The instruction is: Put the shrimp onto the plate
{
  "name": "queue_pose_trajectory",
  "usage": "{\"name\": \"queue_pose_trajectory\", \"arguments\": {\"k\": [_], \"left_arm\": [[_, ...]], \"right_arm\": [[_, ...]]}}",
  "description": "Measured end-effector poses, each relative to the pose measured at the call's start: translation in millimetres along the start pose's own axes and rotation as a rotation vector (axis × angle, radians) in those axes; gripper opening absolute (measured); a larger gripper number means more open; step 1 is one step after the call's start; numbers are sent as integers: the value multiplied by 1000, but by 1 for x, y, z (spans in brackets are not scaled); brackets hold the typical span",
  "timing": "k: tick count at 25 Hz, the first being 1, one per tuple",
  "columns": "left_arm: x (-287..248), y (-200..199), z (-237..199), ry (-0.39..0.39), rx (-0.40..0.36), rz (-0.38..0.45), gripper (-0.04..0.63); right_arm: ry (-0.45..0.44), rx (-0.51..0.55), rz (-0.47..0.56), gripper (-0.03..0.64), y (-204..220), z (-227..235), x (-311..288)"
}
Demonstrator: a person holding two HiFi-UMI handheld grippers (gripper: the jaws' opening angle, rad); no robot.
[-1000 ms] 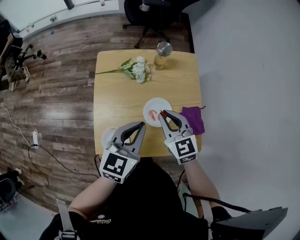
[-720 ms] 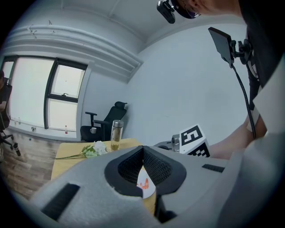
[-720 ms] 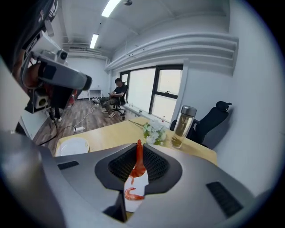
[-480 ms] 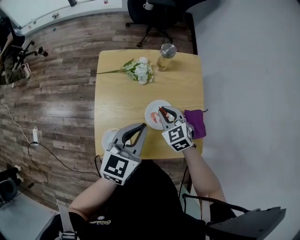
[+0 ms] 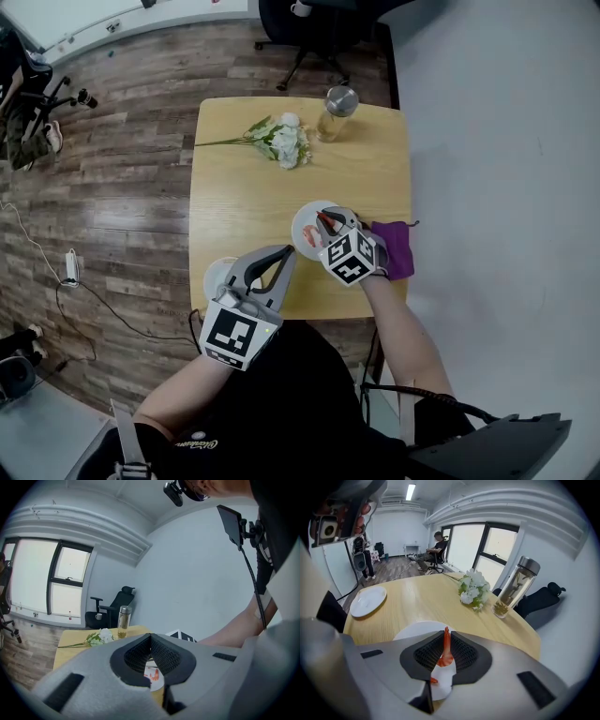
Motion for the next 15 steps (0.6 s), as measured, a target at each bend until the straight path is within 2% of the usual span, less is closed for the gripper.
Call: {"name": "queue_pose_trajectory", "arguments": {"k": [15], "left_arm": [[3, 15, -17, -28, 7, -12, 3]], "right_arm": [[-120, 42, -86, 43, 15, -10, -32]]}}
Point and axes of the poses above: the fingertips, and each gripper's own axes: x backward along the fingers, z to its right, y out of its underside, the point moved 1 cm from there along x, backward along the fingers, and after that the axes turned 11 degrees about x, right-handed, at the moved point
